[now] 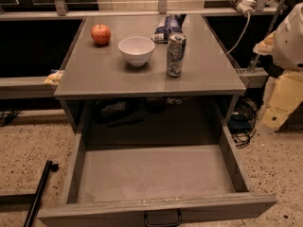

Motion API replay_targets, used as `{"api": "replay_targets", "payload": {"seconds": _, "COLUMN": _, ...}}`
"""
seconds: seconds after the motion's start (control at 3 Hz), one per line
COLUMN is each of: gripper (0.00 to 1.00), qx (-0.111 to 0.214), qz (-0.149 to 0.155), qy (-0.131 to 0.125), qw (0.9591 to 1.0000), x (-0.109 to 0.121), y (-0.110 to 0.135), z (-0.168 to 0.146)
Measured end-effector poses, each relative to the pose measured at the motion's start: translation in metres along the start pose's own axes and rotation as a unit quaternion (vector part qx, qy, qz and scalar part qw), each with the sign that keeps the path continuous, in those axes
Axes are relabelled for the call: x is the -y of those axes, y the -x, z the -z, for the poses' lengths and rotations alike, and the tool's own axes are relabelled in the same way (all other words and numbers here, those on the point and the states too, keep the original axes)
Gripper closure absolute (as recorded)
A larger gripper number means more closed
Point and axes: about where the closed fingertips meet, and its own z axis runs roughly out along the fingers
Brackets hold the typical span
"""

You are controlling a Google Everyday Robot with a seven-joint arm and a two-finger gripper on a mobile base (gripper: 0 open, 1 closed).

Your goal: Place redbull can into top drawer

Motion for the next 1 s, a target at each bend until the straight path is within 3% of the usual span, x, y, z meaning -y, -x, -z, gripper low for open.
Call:
{"api": "replay_targets", "payload": {"seconds": 0.67, "gripper": 0.00, "qx": 0.009, "qz": 0.000, "qy": -0.006, "qw": 0.9999, "x": 0.006, "y": 0.003, "z": -0.003}}
{"api": "replay_targets", "payload": {"seconds": 1.0, "gripper": 0.00, "qx": 0.034, "qz": 0.004, "qy": -0.012, "qw": 0.9993, "x": 0.024, "y": 0.012, "z": -0.022}}
